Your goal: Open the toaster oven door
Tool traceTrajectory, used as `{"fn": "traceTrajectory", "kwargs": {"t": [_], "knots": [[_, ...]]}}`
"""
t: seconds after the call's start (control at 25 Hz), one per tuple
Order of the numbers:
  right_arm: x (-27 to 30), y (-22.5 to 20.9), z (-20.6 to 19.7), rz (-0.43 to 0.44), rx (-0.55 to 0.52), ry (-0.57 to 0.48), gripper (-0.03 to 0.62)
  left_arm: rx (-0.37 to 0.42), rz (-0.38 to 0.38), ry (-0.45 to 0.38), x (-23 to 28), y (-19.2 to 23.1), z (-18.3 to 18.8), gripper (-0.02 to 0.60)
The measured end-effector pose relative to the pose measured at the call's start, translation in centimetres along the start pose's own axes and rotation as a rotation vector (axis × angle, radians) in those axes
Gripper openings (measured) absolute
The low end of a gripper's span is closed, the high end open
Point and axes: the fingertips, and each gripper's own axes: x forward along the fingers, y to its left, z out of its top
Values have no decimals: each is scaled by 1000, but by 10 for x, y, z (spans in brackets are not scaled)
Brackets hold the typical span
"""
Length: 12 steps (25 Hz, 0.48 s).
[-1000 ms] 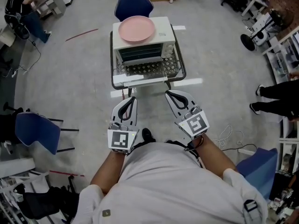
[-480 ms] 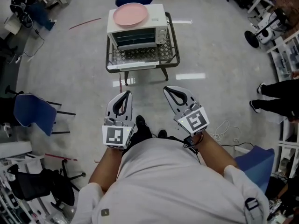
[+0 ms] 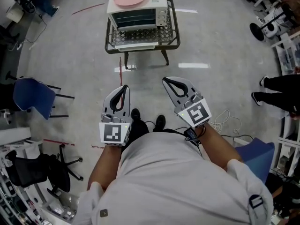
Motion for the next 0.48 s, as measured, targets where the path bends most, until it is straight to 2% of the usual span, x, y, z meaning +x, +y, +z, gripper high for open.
{"fn": "traceTrajectory", "kwargs": {"t": [0.16, 0.28, 0.48], "knots": [[-6, 14, -2, 7, -4, 0, 18, -14, -5, -54, -5, -4, 5, 16], [-7, 29, -3, 3, 11, 4, 18, -5, -25, -22, -17, -3, -2, 17], [-7, 61, -3, -24, 28, 1, 18, -8, -49, -49, -41, 8, -4, 16]]}}
